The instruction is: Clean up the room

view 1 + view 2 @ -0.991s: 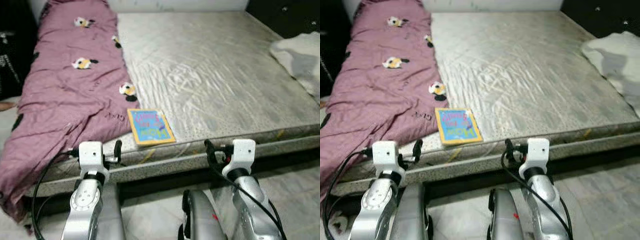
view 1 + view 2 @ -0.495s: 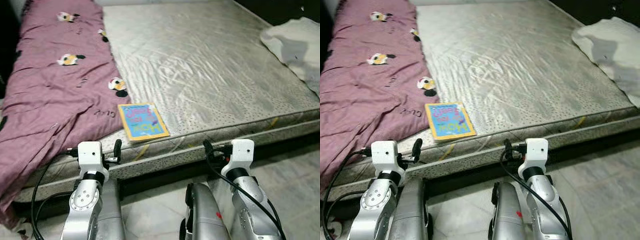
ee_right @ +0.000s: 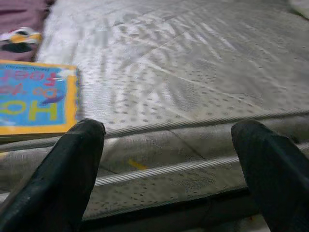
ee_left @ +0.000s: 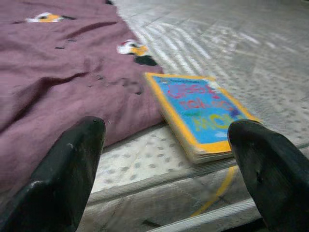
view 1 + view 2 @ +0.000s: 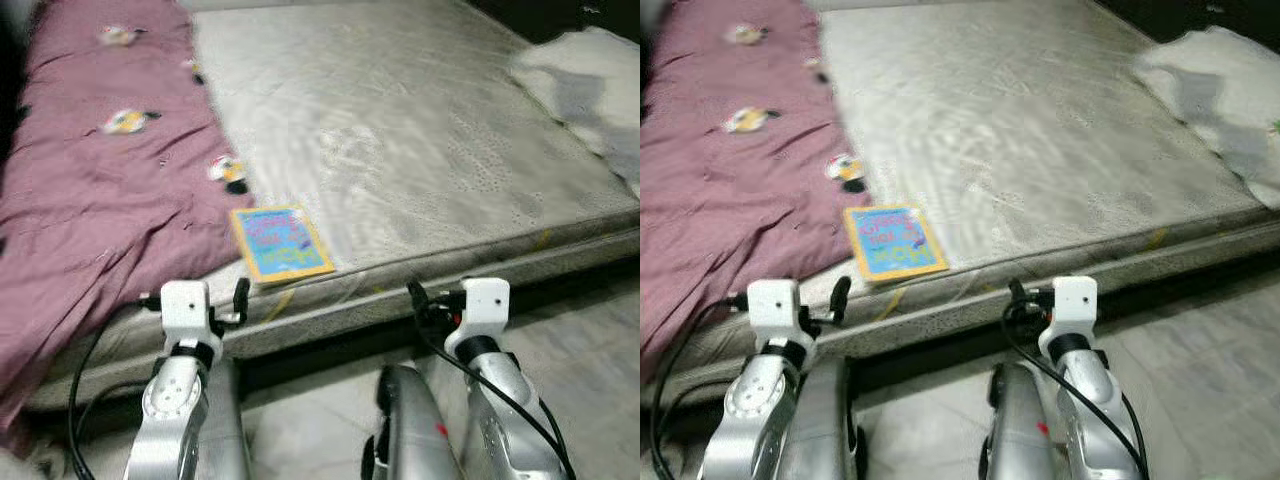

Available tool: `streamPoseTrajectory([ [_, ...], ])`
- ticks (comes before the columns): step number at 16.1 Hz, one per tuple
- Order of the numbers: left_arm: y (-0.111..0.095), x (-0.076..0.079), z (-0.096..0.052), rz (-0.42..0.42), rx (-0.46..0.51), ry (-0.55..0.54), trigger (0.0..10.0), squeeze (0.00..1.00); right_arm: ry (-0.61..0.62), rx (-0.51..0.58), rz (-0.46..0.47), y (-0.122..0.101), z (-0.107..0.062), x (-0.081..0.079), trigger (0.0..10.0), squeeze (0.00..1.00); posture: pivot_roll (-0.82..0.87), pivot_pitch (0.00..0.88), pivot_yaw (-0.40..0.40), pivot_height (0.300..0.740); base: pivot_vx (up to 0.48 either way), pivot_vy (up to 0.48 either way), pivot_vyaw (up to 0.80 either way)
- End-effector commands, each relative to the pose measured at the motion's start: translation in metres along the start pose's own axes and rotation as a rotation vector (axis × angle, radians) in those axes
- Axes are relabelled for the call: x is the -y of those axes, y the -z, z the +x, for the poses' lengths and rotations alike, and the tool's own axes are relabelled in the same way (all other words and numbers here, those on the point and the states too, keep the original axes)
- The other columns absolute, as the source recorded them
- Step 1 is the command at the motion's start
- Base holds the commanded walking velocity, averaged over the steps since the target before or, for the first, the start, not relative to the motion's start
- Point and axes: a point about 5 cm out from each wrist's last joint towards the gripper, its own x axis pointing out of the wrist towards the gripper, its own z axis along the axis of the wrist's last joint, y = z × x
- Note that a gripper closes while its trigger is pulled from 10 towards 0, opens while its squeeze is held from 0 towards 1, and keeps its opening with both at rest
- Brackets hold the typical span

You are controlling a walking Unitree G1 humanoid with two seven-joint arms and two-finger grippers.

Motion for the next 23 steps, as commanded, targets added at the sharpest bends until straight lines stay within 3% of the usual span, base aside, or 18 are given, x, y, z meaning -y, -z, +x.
streamPoseTrajectory([
  [1,-0.0008,-0.0027,-0.0011,0.002,0.001,-0.008,10.0,0.0,-0.011,0.01,0.001,-0.0028,0.0011,-0.0024,10.0,0.0,-0.05,0.078,-0.036,0.558,0.0,0.0,0.55],
  [13,0.0004,-0.0026,-0.0016,-0.005,-0.003,-0.012,10.0,0.0,-0.036,0.021,-0.011,-0.0041,0.0008,-0.0029,10.0,0.0,-0.05,0.085,-0.041,0.558,0.24,0.0,0.0],
  [17,0.0005,-0.0018,-0.0018,-0.007,-0.001,-0.014,10.0,0.0,-0.026,0.018,-0.011,-0.0042,0.0005,-0.0014,10.0,0.0,-0.05,0.087,-0.044,0.558,0.263,0.0,0.4],
  [23,0.0029,-0.0015,-0.0017,-0.012,-0.022,-0.018,10.0,0.0,-0.013,0.015,-0.008,-0.0046,-0.0012,0.0016,10.0,0.0,-0.05,0.1,-0.055,0.558,0.0,0.0,0.0],
])
